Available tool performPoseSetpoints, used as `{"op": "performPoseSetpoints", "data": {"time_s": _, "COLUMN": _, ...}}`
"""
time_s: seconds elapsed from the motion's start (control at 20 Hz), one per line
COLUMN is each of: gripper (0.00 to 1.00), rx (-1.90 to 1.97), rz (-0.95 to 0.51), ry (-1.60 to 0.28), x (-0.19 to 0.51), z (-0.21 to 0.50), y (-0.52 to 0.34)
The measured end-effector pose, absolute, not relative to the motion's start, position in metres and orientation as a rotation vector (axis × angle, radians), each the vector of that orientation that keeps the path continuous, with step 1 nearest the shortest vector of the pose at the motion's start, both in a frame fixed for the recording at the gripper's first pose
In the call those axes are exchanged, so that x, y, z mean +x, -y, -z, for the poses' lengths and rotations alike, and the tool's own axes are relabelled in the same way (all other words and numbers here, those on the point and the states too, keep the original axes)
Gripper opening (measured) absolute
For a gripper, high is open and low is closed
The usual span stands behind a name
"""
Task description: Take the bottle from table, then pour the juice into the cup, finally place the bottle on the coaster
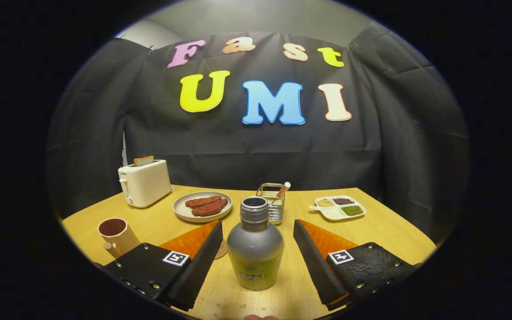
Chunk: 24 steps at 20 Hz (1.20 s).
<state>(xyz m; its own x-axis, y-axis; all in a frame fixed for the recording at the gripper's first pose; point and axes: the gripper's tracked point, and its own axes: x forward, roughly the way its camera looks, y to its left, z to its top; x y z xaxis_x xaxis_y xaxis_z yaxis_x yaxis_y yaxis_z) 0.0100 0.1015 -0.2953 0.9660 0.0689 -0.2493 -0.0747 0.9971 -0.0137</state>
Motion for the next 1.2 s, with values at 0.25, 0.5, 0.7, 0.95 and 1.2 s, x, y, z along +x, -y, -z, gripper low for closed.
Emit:
{"op": "performPoseSetpoints", "data": {"time_s": 0.25, "gripper": 0.98, "rx": -0.010, "rz": -0.041, "ry": -0.272, "x": 0.022, "z": 0.320, "y": -0.102}}
{"op": "performPoseSetpoints", "data": {"time_s": 0.5, "gripper": 0.82, "rx": -0.007, "rz": -0.029, "ry": -0.322, "x": 0.029, "z": 0.336, "y": -0.105}}
{"op": "performPoseSetpoints", "data": {"time_s": 0.7, "gripper": 0.79, "rx": -0.087, "rz": -0.065, "ry": -0.346, "x": 0.027, "z": 0.317, "y": -0.110}}
{"op": "performPoseSetpoints", "data": {"time_s": 0.95, "gripper": 0.79, "rx": -0.251, "rz": -0.112, "ry": -0.330, "x": 0.026, "z": 0.275, "y": -0.123}}
{"op": "performPoseSetpoints", "data": {"time_s": 1.2, "gripper": 0.79, "rx": -0.459, "rz": -0.185, "ry": -0.301, "x": 0.018, "z": 0.241, "y": -0.154}}
